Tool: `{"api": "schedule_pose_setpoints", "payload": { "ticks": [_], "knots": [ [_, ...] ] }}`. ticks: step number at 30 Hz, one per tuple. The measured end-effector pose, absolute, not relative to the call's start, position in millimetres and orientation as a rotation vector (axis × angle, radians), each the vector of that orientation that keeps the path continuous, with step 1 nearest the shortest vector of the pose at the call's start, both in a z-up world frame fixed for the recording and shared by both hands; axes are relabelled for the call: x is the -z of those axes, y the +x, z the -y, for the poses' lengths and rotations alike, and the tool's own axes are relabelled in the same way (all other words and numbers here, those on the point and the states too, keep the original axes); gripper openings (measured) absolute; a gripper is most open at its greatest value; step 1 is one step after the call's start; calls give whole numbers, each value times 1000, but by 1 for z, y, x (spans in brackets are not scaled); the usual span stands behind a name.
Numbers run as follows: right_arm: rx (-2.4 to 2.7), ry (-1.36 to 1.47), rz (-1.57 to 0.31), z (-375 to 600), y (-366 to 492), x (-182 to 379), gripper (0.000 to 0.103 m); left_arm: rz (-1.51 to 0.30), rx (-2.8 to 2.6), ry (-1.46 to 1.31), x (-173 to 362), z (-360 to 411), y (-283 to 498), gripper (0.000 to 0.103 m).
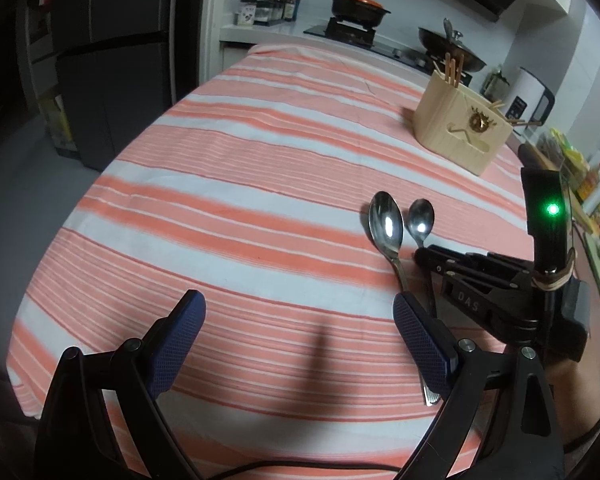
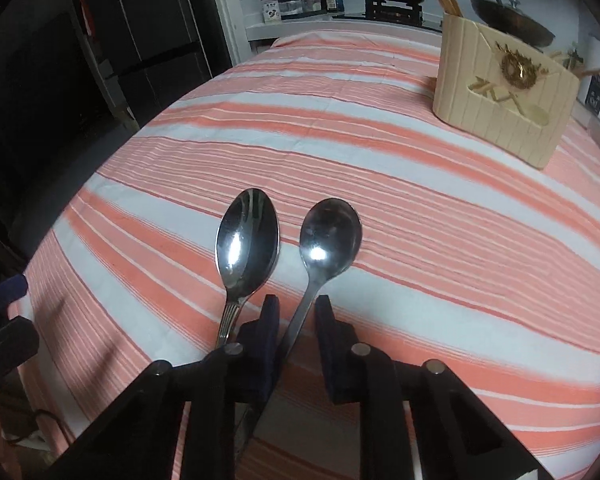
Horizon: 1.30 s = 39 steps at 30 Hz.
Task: Organize utensils
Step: 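Close the right tool on one spoon handle while the left tool approaches the other spoon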
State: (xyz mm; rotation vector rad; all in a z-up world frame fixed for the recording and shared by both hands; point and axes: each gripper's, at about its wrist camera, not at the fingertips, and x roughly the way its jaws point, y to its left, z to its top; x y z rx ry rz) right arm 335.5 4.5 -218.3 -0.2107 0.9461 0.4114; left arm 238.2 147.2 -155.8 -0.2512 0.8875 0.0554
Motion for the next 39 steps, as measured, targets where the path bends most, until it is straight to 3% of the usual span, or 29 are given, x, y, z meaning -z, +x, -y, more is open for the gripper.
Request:
{"api": "schedule_pose_setpoints", "payload": {
  "ticks": [12, 19, 20, 21, 23, 39],
  "knots": [
    [-189, -281, -895, 94, 307, 205, 0, -915, 35, -197, 163, -107, 246, 95],
    [-136, -186, -866, 173, 292, 190, 2, -940, 69, -177, 170, -84, 262, 95],
    [-137, -177, -859, 176, 291, 187, 9, -946, 70, -180, 172, -83, 265, 95],
    [-149, -157, -845, 181, 289, 184, 31, -952, 70, -188, 174, -82, 268, 95],
    [-176, -115, -817, 182, 288, 182, 61, -968, 72, -209, 179, -80, 274, 95],
    [-290, -116, -878, 115, 335, 213, 61, -1008, -43, -118, 205, -63, 312, 95]
  ]
}}
